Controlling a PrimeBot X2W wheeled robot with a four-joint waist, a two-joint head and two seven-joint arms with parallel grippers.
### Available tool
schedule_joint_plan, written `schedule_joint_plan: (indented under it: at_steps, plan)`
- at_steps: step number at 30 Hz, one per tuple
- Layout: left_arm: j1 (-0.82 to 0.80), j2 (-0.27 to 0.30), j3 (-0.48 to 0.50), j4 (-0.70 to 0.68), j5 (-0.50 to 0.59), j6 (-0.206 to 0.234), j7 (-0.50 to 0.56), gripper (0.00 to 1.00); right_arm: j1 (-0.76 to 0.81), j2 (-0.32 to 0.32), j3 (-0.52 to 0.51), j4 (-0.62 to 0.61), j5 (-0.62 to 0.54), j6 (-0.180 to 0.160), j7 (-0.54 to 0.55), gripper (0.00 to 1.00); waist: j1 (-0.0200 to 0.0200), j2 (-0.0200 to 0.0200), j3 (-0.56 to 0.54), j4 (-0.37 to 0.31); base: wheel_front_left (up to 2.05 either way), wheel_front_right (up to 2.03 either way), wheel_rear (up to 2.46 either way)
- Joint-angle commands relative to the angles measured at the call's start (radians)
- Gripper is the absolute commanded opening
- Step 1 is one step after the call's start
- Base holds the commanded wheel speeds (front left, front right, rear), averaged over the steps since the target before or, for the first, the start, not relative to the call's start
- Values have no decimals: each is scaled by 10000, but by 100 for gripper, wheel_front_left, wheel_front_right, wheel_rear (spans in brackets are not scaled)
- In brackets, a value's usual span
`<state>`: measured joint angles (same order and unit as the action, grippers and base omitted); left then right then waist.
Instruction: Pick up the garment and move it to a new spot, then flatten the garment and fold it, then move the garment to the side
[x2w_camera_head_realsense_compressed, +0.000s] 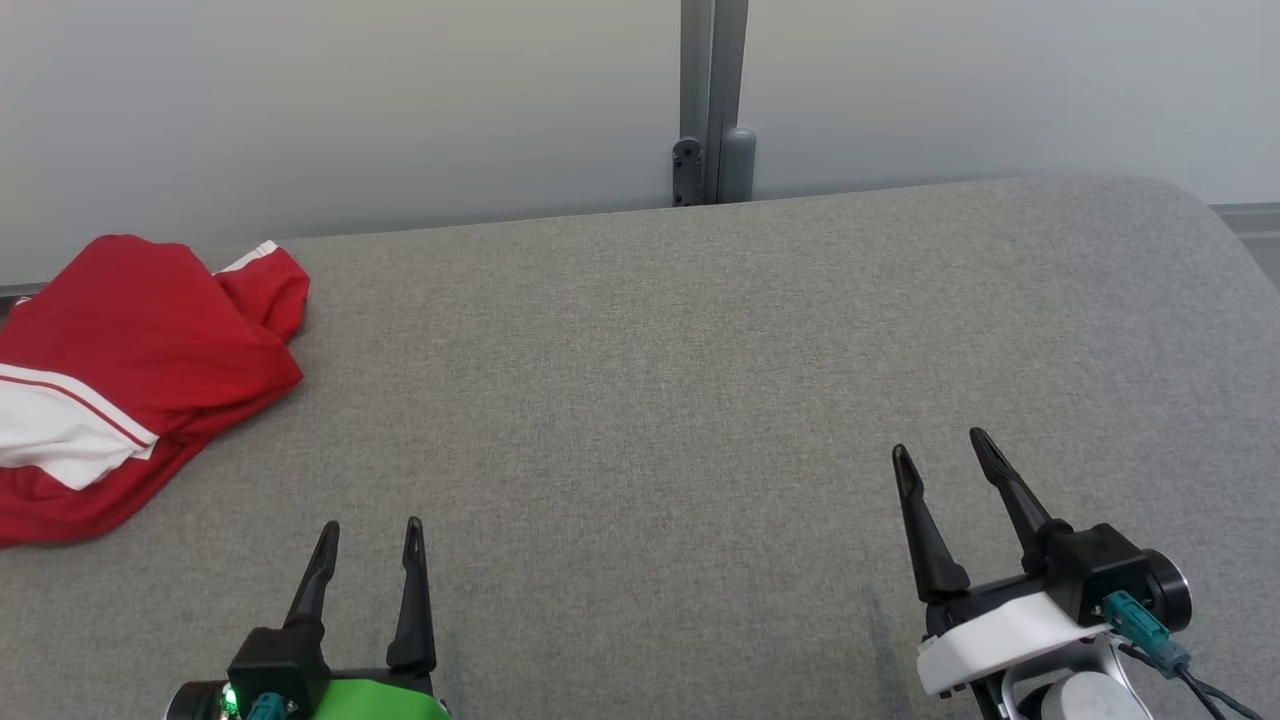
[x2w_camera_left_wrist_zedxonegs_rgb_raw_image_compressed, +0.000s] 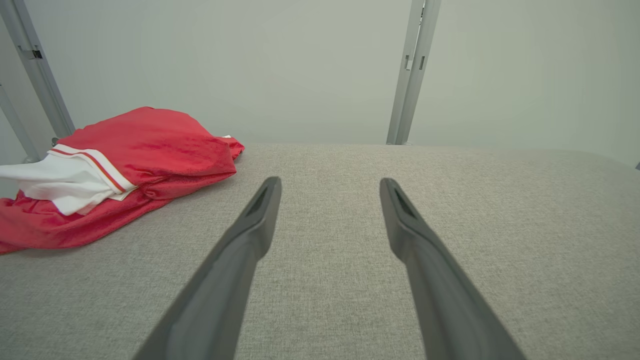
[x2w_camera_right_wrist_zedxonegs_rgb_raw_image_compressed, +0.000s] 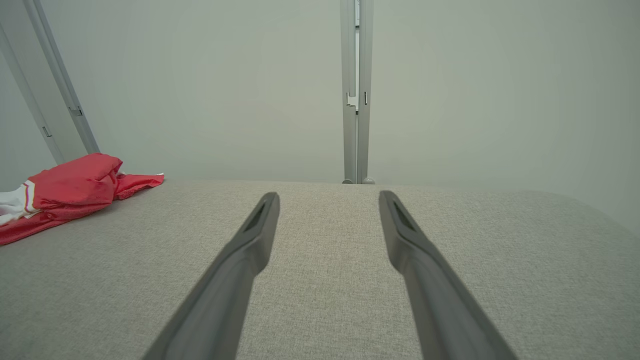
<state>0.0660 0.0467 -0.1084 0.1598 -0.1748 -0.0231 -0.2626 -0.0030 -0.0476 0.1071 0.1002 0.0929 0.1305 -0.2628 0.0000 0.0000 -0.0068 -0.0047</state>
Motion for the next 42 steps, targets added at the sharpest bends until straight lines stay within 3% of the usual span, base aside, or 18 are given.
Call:
schedule_joint_plan:
  at_steps: [1,25,31,42]
  plan:
    - [127,66,-5,15,17,36,-35,100,123,-47,-4,-8,-55,4,-32,100,0,0,2,-2,0,0,0]
    - [-5,65,-70,151,147,5,-24,100,193,-44,-116,13,-80,2,-32,100,0,0,5,271,0,0,0]
    - [-51,62,-88,22,189,67,-24,100,232,-40,-123,-210,-179,2,-32,100,0,0,25,1132,0,0,0]
    - [159,59,200,-132,280,74,-24,100,239,-43,63,-349,-101,2,-32,100,0,0,34,3648,0,0,0]
